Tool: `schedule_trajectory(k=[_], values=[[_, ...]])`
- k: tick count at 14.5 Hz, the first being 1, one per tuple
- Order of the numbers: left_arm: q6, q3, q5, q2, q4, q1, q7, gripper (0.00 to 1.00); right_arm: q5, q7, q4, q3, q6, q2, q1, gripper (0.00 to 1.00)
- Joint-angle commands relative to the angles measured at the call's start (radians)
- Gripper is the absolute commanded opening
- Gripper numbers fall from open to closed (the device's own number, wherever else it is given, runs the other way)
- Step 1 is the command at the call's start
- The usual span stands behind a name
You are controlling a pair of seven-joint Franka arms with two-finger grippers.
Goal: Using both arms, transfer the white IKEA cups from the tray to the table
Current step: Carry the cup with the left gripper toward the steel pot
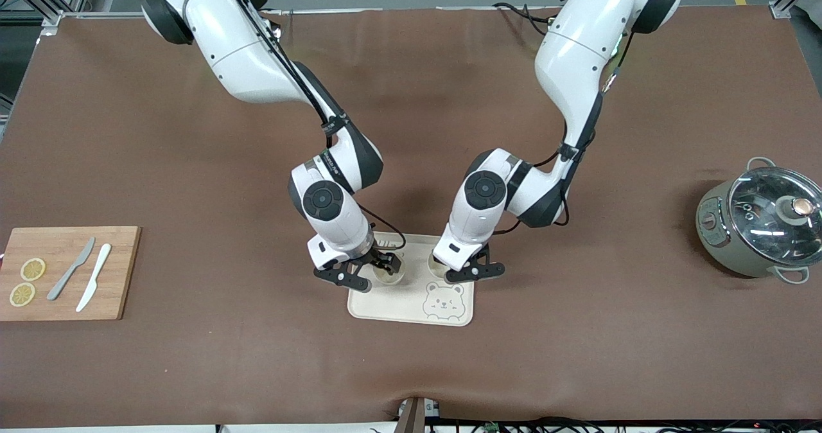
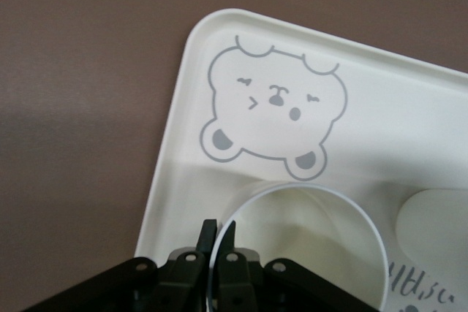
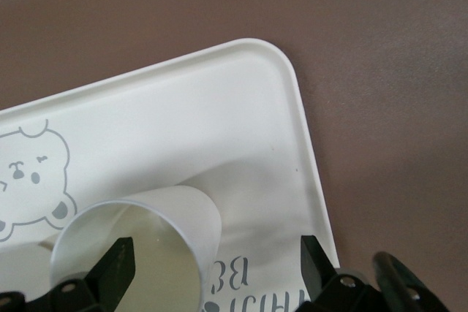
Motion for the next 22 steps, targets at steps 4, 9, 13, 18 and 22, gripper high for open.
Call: schedule_trajectory(k=[4,9,13,18,22], values=[[-0.205,-0.002,0.024,-0.116,-0.023,0.055,0.066,0.00,-0.036,0.027,0.010,-0.010,0.007,0.015,0.010,1.00],[-0.250,-0.010,0.021,-0.308,-0.216,0.168,0.221,0.00,-0.036,0.027,0.010,-0.010,0.025,0.025,0.015,1.00],[-0.236,-0.011,0.021,-0.456,-0.388,0.286,0.374,0.00,-0.033,0.027,0.013,-0.010,0.028,0.026,0.015,0.63],[-0.103,-0.013,0.013,-0.578,-0.596,0.438,0.546,0.00,-0.031,0.025,0.015,-0.010,0.030,0.026,0.016,0.13],[0.071,-0.017,-0.009,-0.630,-0.771,0.509,0.613,0.00,-0.034,0.025,0.015,-0.010,0.030,0.029,0.016,0.00]])
